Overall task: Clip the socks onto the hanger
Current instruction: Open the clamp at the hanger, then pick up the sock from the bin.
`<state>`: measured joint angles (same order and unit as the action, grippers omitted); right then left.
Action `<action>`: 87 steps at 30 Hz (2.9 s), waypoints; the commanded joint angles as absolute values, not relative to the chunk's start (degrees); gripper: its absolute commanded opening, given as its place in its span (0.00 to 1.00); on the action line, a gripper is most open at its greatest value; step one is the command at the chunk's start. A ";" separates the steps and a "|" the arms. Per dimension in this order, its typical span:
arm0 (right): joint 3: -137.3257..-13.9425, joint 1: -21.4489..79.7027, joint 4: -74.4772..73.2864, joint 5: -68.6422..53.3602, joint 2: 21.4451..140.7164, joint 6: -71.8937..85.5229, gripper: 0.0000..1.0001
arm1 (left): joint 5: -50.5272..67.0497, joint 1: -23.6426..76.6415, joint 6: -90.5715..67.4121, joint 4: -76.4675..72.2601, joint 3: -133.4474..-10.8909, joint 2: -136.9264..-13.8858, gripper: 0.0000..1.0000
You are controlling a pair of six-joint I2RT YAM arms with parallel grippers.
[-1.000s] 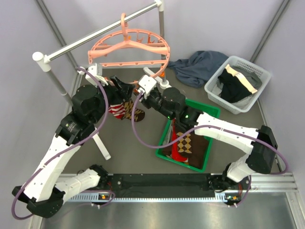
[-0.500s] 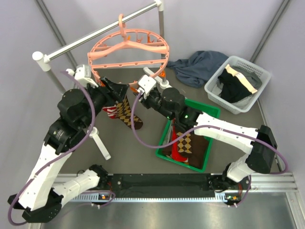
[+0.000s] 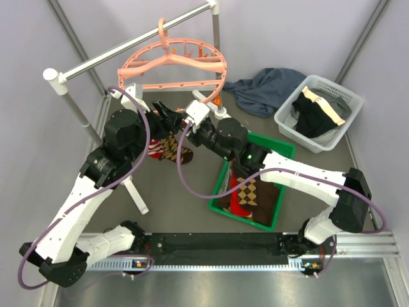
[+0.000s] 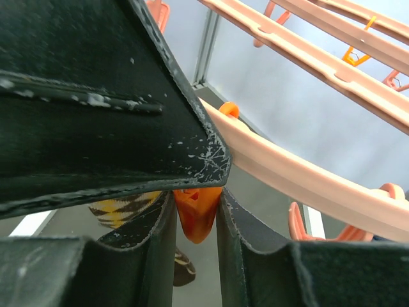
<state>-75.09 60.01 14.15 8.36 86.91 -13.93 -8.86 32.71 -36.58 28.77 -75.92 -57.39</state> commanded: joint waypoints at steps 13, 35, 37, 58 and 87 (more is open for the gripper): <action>-75.15 61.26 18.81 6.59 86.66 -12.74 0.12 | -11.25 32.87 -38.76 19.95 -73.83 -58.97 0.53; -70.32 61.52 13.29 13.97 83.06 -8.97 0.57 | -13.88 33.13 -35.60 18.99 -72.16 -59.85 0.14; -68.82 60.82 10.47 15.38 81.57 -6.51 0.61 | -14.15 33.22 -34.64 18.90 -72.07 -60.03 0.14; -50.80 29.28 -26.99 8.88 67.40 31.72 0.65 | -12.13 33.22 -27.68 14.33 -69.43 -59.24 0.13; -59.51 28.65 -41.21 0.45 76.21 28.13 0.00 | -12.39 33.13 -27.07 15.03 -70.84 -58.98 0.13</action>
